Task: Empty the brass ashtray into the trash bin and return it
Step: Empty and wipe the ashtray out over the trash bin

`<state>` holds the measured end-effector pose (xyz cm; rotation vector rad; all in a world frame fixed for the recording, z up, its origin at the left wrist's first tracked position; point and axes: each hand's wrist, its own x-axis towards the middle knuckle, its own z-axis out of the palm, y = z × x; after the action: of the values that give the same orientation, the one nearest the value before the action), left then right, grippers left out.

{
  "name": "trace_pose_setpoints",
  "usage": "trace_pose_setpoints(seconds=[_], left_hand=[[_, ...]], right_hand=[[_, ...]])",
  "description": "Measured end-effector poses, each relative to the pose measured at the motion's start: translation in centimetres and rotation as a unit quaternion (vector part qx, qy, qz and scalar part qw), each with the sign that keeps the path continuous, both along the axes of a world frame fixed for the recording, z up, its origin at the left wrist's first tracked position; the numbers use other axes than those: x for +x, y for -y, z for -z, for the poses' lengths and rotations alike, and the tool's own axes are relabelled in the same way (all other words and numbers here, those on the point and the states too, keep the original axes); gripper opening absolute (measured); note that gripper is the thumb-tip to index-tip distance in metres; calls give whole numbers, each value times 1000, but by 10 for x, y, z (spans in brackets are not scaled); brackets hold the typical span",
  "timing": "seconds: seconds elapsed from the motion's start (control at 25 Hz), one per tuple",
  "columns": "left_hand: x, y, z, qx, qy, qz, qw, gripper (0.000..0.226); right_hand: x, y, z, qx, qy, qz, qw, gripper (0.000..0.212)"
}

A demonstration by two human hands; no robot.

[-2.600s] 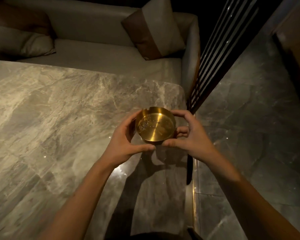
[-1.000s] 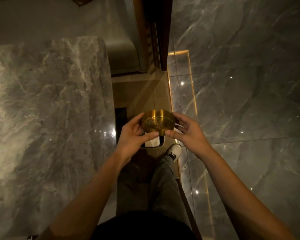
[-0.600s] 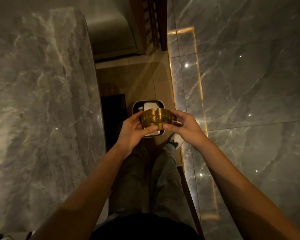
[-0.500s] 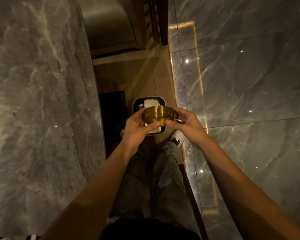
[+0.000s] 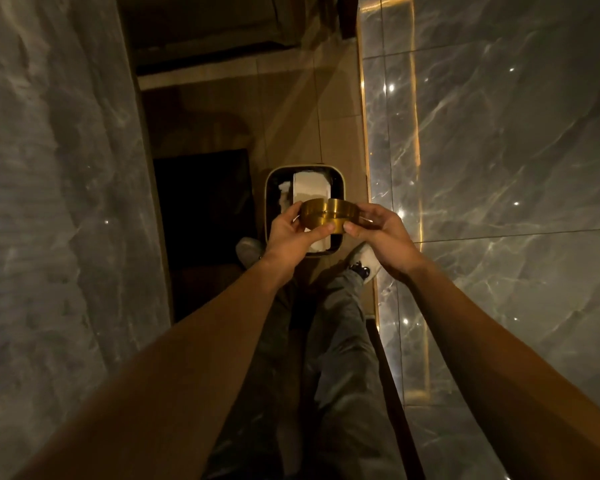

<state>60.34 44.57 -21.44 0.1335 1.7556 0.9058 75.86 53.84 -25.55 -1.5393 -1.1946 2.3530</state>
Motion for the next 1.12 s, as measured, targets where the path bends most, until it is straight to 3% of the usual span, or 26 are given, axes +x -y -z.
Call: trace_pose_setpoints(seconds=[0.16, 0.24, 0.44, 0.64, 0.84, 1.12], left_hand=[[-6, 6, 50, -47, 10, -11, 999, 36], [-8, 9, 73, -70, 4, -28, 997, 40], [-11, 8, 115, -113, -2, -82, 990, 58], [-17, 3, 154, -128, -14, -74, 989, 43], [-23, -3, 171, -142, -20, -100, 985, 40], [-30, 13, 196, -159, -25, -106, 981, 40]], right_hand=[[-7, 5, 43, 2, 20, -7, 1000, 42], [-12, 8, 63, -3, 14, -18, 1000, 34], [-21, 17, 110, 6, 48, -28, 998, 39], [-36, 23, 144, 4, 102, 29, 994, 46], [-49, 29, 162, -7, 108, 64, 992, 42], [-57, 43, 180, 27, 109, 15, 994, 24]])
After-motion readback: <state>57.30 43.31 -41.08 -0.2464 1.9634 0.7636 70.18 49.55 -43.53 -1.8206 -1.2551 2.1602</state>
